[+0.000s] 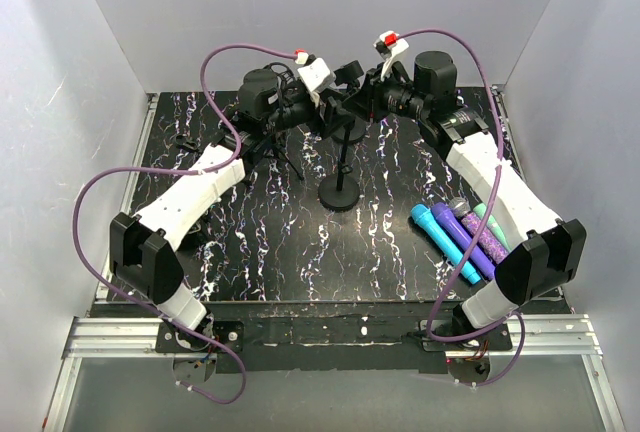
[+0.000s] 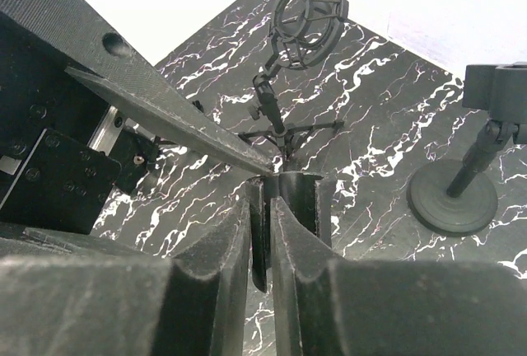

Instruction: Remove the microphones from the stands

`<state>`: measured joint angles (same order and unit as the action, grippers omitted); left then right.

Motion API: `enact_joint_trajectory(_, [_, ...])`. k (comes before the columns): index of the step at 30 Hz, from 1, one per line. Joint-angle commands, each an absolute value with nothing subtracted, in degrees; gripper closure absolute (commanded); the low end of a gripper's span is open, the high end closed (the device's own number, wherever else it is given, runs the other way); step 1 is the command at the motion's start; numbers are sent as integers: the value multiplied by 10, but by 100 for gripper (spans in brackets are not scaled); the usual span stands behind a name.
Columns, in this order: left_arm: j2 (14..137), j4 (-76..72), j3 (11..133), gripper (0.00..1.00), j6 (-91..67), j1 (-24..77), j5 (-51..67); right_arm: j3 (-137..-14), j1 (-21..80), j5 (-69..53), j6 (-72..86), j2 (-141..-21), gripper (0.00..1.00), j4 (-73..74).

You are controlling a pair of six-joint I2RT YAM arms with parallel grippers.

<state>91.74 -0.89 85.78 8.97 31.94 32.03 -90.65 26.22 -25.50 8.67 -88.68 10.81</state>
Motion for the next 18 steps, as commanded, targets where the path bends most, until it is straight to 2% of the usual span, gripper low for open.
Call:
enact_joint_trajectory(1, [918,-24,867,48,78,320,353,-904,264,-270,69,-886,81,117])
enact_joint_trajectory(7, [909,-18,851,52,99,320,359,-895,284,-273,62,-886,88,136])
enact_joint_trajectory(14, [897,-25,833,54,103,320,349,-960,327,-213,22,-924,98,199])
enact_joint_trajectory(18, [894,-34,824,55,98,320,341,-990,349,-186,-33,-933,99,254])
